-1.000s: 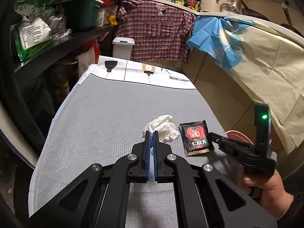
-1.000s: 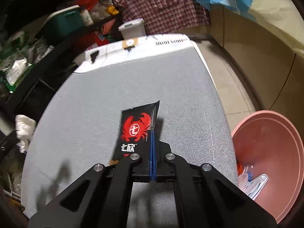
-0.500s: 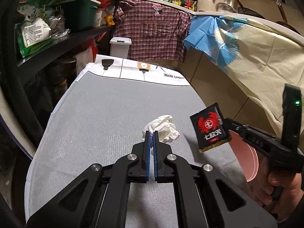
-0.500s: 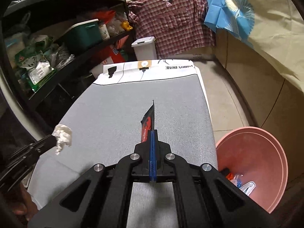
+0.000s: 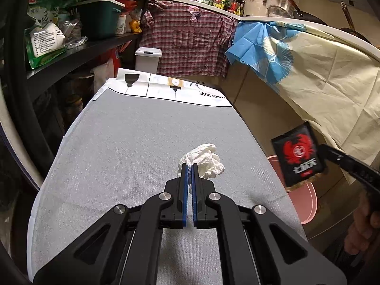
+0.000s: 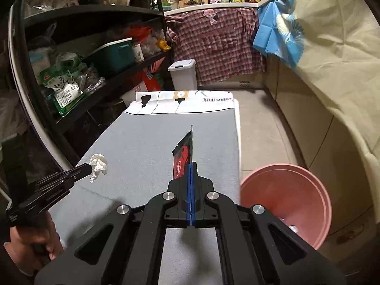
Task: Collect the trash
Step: 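Carry the tissue with the left tool while the right tool carries the snack packet over the bucket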
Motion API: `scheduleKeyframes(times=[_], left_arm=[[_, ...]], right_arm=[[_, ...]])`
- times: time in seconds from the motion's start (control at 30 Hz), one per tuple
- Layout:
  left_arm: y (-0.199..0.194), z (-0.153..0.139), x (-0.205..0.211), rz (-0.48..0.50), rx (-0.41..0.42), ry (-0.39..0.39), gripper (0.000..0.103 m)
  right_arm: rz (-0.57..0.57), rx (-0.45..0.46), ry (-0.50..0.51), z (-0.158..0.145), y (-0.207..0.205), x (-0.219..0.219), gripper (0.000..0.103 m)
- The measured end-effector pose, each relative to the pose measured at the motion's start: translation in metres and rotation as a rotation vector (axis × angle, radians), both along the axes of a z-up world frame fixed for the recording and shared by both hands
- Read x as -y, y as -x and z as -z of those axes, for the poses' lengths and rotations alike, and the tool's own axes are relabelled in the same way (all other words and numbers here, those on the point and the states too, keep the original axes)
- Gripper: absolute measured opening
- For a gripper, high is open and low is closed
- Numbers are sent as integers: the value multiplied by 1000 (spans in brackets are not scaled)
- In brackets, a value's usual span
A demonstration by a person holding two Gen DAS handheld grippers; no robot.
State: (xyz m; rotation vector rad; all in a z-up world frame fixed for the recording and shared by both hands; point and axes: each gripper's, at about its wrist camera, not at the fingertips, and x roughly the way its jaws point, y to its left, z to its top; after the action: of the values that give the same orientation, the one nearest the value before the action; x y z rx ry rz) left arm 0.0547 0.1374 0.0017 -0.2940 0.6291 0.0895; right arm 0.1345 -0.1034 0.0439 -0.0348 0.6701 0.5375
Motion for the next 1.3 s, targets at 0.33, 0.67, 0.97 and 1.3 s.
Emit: scheduleKeyframes(times=[0.33,0.67,0.97,1.3], left_arm=[[0,5,18,28,-14,-28,3],[-7,11,51,92,-30,-75,3],[-17,19,82,136,-53,-78,3],[-46,19,141,247,-64,-82,3]], right_arm=[[39,72,16,-17,15,47,0],[176,77,-6,-5,2,98,0],[279,39,-18,9,-17,139,0],[352,25,-29,17,-36,165,0]])
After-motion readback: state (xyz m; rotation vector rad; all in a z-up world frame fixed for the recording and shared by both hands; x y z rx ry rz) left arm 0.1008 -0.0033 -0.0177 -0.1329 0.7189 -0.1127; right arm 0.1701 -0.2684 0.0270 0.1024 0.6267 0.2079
